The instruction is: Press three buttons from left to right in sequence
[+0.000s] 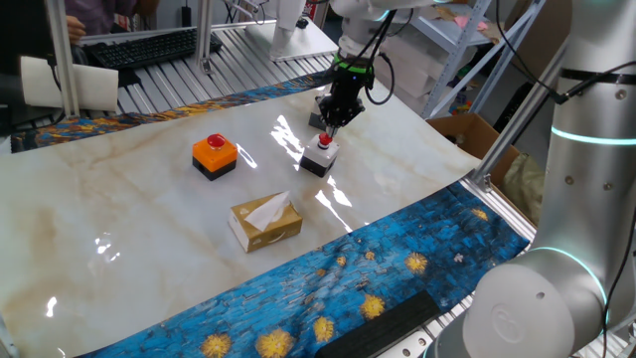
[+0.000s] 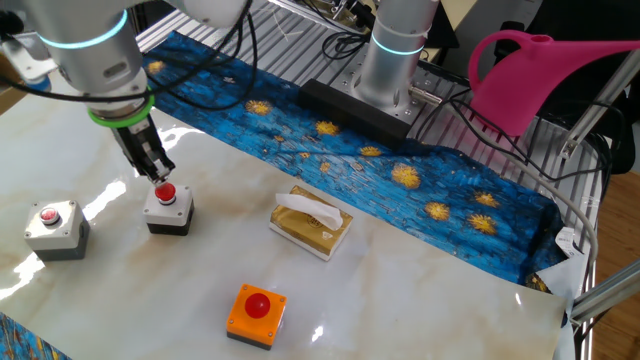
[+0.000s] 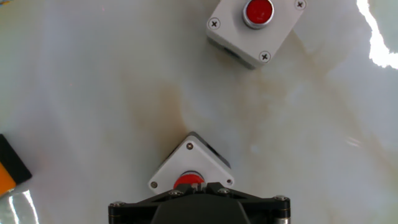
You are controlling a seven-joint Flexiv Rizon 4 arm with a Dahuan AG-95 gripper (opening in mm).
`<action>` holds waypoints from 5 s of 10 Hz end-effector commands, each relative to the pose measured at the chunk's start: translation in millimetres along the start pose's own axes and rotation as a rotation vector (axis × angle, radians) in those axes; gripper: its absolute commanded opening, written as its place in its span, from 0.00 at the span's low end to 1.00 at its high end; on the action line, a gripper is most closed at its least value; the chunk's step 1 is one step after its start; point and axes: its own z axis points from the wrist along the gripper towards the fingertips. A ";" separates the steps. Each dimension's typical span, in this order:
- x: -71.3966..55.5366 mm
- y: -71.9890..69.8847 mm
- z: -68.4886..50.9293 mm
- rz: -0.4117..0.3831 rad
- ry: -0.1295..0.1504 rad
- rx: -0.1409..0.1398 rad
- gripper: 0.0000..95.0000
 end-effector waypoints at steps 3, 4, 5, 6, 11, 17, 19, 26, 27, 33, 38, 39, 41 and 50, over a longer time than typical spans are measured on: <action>-5.0 -2.9 32.1 -0.014 -0.008 -0.051 0.00; -3.7 -1.0 20.1 -0.013 -0.010 -0.047 0.00; -2.3 0.2 5.2 -0.013 -0.010 -0.039 0.00; -0.2 -0.4 -17.3 -0.017 -0.015 -0.002 0.00; 3.7 -6.8 -57.9 -0.014 -0.027 0.032 0.00; 3.7 -6.8 -57.7 -0.017 -0.028 0.032 0.00; 3.7 -6.7 -57.7 -0.018 -0.027 0.032 0.00; 3.7 -6.7 -57.5 -0.019 -0.025 0.032 0.00; 3.6 -6.7 -57.5 -0.020 -0.025 0.032 0.00; -17.4 -17.5 -53.1 -0.070 -0.041 0.053 0.00; -68.3 -31.6 -61.3 -0.179 -0.077 0.060 0.00; -76.3 -33.3 -63.1 -0.199 -0.072 0.059 0.00; -90.7 -36.3 -62.3 -0.230 -0.071 0.056 0.00; -166.7 -52.3 -59.5 -0.381 -0.070 0.026 0.00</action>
